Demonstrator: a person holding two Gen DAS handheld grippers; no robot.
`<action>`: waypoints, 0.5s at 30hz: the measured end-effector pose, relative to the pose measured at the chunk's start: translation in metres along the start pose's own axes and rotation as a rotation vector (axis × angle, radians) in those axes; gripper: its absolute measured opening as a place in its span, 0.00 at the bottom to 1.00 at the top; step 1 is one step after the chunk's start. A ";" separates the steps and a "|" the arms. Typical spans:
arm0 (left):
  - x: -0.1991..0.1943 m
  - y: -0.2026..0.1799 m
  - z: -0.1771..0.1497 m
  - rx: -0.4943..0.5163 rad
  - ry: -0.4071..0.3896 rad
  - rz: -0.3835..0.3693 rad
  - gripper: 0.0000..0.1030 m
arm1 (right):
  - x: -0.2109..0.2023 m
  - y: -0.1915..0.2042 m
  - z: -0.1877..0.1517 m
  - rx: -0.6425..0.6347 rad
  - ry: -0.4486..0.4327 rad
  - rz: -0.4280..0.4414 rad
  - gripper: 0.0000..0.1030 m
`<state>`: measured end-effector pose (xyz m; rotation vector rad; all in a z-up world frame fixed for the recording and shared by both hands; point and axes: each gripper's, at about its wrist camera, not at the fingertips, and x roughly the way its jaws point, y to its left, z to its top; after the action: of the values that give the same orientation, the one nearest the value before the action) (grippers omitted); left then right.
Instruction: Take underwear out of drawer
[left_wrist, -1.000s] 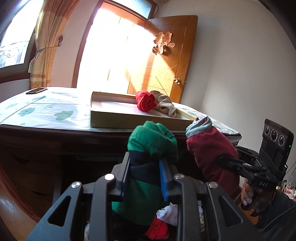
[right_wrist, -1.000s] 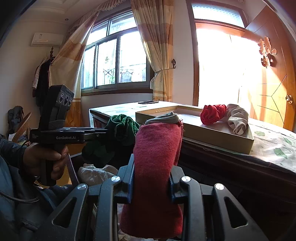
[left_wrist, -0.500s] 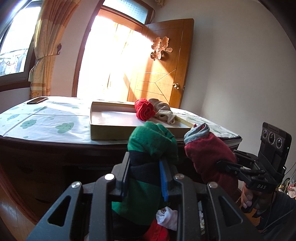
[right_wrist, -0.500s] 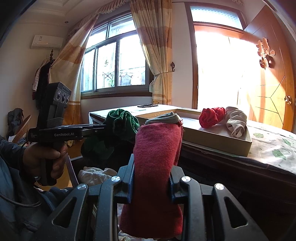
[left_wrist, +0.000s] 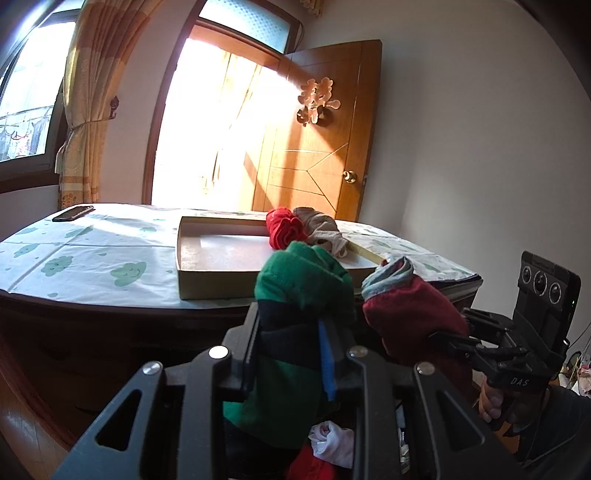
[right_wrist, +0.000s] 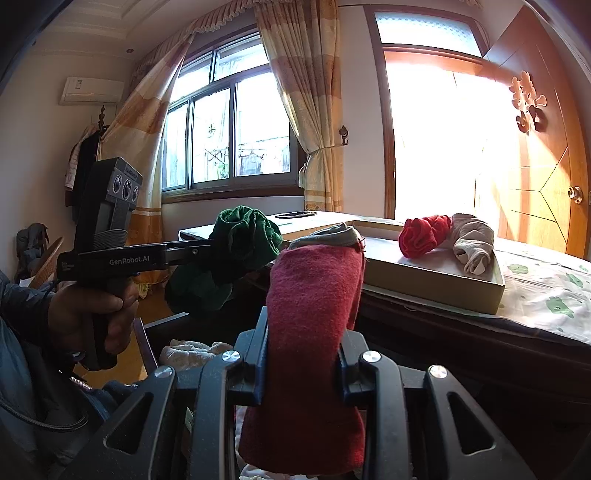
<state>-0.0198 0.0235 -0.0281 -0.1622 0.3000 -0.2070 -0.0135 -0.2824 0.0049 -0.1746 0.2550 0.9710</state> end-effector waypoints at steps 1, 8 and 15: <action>0.000 0.000 0.001 -0.001 -0.002 -0.001 0.25 | 0.000 0.000 0.000 0.002 0.000 0.001 0.30; 0.001 -0.001 0.010 0.001 -0.015 -0.010 0.25 | 0.000 -0.001 0.005 0.002 -0.002 -0.007 0.30; 0.003 0.000 0.016 -0.005 -0.017 -0.014 0.25 | 0.001 0.001 0.014 -0.006 -0.006 -0.012 0.30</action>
<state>-0.0121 0.0245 -0.0135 -0.1706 0.2829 -0.2192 -0.0121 -0.2775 0.0177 -0.1788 0.2456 0.9605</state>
